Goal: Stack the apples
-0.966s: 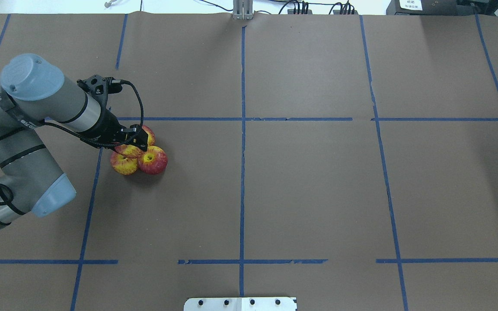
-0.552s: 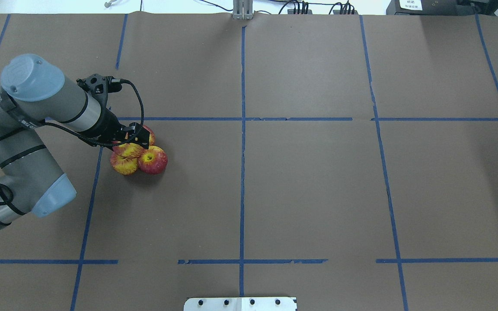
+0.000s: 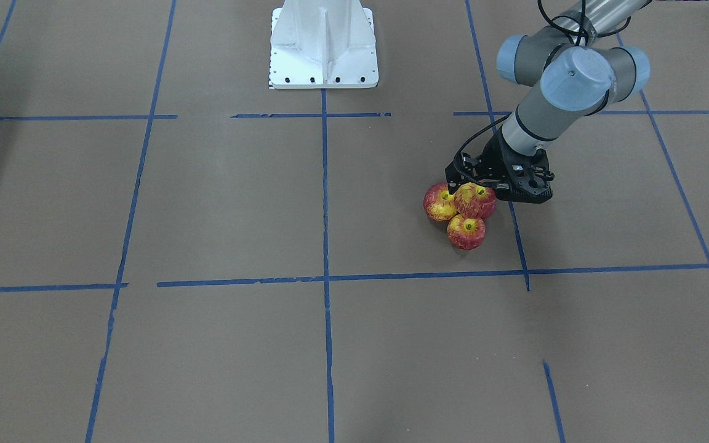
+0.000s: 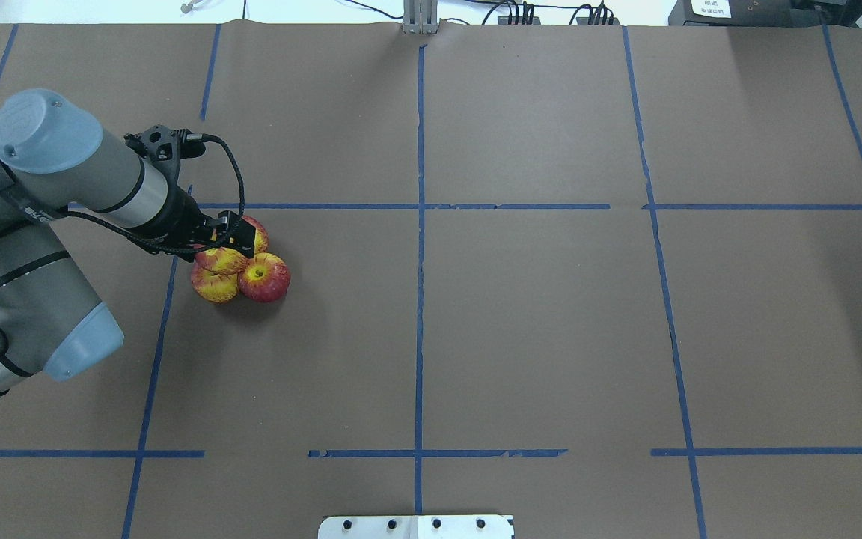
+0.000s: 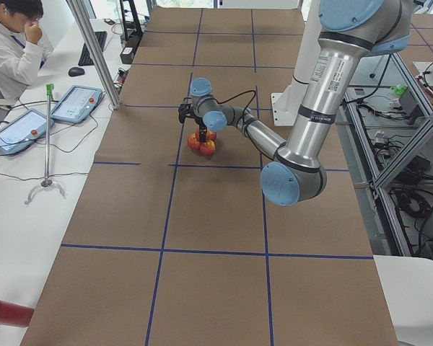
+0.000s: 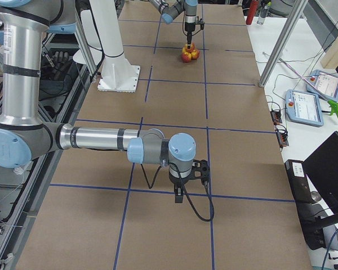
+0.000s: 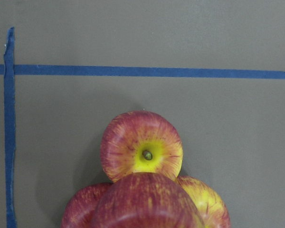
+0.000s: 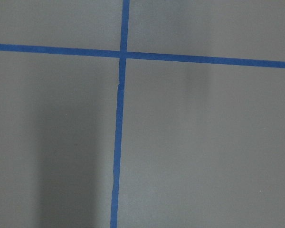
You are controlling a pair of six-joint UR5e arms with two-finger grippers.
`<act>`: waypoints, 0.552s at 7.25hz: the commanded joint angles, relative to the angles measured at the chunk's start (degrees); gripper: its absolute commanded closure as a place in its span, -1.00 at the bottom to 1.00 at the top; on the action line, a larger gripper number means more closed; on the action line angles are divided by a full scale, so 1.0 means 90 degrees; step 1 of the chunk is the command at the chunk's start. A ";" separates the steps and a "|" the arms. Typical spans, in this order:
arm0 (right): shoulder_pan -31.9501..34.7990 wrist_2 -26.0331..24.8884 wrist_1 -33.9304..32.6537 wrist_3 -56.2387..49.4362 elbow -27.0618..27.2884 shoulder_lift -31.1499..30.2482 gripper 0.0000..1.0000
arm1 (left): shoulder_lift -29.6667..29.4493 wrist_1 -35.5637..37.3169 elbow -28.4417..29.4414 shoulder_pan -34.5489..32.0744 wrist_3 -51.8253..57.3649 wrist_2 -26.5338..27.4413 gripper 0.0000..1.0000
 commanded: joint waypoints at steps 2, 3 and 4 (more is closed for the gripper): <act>0.0000 0.0000 0.0000 0.0000 0.0000 0.0000 -1.00 | 0.0998 0.0633 -0.1235 -0.0652 0.0891 -0.0035 -1.00; 0.0000 0.0000 0.0000 0.0000 0.0000 0.0000 -1.00 | 0.1526 0.0633 -0.1442 -0.1218 0.1535 -0.0064 -1.00; 0.0000 0.0000 0.0000 0.0000 0.0000 0.0000 -1.00 | 0.1909 0.0633 -0.1445 -0.1678 0.2266 -0.0074 -1.00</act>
